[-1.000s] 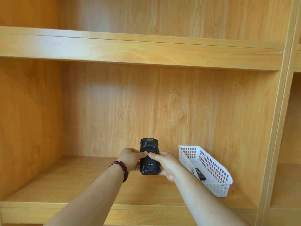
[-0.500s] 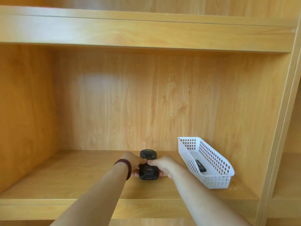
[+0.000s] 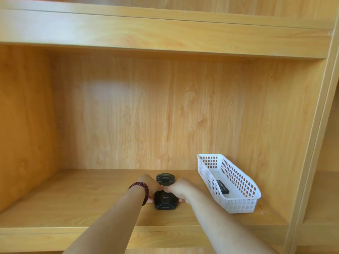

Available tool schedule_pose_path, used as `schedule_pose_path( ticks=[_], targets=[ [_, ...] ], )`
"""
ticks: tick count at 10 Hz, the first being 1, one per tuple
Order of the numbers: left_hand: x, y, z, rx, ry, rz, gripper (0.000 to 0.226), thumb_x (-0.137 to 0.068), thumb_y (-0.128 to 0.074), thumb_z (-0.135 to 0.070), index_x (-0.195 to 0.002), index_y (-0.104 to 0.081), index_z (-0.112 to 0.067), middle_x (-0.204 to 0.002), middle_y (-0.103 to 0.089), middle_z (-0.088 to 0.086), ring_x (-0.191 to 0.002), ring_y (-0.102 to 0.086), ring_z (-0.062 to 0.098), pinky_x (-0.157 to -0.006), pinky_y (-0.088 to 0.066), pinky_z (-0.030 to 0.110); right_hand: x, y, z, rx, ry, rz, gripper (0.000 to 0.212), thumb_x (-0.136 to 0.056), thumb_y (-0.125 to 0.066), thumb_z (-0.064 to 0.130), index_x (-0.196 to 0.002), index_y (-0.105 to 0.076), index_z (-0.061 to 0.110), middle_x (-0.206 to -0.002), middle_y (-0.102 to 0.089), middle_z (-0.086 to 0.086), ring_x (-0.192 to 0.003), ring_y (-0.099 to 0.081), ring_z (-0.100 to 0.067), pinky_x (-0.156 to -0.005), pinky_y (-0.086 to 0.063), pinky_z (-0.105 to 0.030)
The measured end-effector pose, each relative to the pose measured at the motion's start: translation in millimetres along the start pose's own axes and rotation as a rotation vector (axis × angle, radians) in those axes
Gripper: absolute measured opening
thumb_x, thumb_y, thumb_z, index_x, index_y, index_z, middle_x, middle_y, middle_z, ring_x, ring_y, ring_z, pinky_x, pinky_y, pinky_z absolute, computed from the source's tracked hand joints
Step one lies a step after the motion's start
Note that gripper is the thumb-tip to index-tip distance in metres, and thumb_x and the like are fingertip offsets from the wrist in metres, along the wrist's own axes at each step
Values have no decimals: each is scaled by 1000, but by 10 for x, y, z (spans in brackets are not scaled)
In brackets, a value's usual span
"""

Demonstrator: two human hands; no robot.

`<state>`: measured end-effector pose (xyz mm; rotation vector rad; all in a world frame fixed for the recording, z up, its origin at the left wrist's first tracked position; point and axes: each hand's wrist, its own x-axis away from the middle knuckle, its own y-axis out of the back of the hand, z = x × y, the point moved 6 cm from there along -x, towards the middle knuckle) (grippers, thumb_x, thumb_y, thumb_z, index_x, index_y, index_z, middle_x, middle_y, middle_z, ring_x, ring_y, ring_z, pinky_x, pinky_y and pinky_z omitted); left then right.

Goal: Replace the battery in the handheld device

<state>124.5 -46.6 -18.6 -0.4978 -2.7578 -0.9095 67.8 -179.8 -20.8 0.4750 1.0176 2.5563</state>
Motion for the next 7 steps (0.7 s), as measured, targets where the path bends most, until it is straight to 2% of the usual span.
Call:
schedule_pose_path(
  ticks=[1,2,3,4,5,6,7],
  targets=[
    [-7,-11,16,-7,-5,-6,23,-89,-69,-23,-94,-60,-2,-76,-63,10,-58,-60,19,-45,-51,25,25,10,-4,60,4,-8,54,-90,-63,44,-127,-57,5,-121,-67,-11,-85,-60,-22,-76,-47,-30],
    [-23,-22,29,1,-13,-20,23,-88,-70,-23,-83,-60,-3,-77,-64,12,-59,-61,20,-49,-54,27,29,6,-10,79,4,-12,56,-88,-64,46,-125,-59,4,-116,-69,-12,-81,-59,-22,-72,-46,-28],
    [-44,-26,58,6,-11,-42,25,-87,-71,-25,-76,-58,-6,-76,-65,11,-61,-62,21,-56,-57,28,74,16,3,97,3,-18,50,-88,-63,48,-116,-61,6,-90,-66,-7,-68,-57,-19,-58,-42,-24],
    [-54,-28,74,-4,-6,-54,25,-86,-71,-25,-77,-59,-6,-74,-65,11,-59,-62,21,-58,-58,30,83,29,-4,147,2,-58,40,-88,-61,51,-102,-57,13,-66,-47,-2,-53,-45,-14,-46,-33,-24],
    [-17,-4,59,-22,-9,-80,25,-87,-70,-26,-79,-60,-4,-70,-62,11,-54,-59,21,-55,-56,29,98,27,0,147,17,-64,47,-88,-60,52,-111,-62,11,-77,-56,-2,-61,-51,-16,-48,-34,-24],
    [-8,-27,72,-79,-18,-77,28,-88,-68,-29,-80,-59,-4,-63,-59,10,-50,-55,22,-56,-53,28,138,1,-10,125,35,-60,51,-88,-59,53,-116,-63,11,-96,-66,-5,-74,-57,-20,-54,-38,-24],
    [67,62,-4,-163,-71,-119,39,-89,-62,-44,-73,-56,-9,-60,-58,7,-51,-56,20,-58,-54,30,266,127,40,173,29,-63,47,-91,-52,56,-98,-58,10,-67,-55,-2,-56,-51,-15,-51,-37,-25]
  ],
)
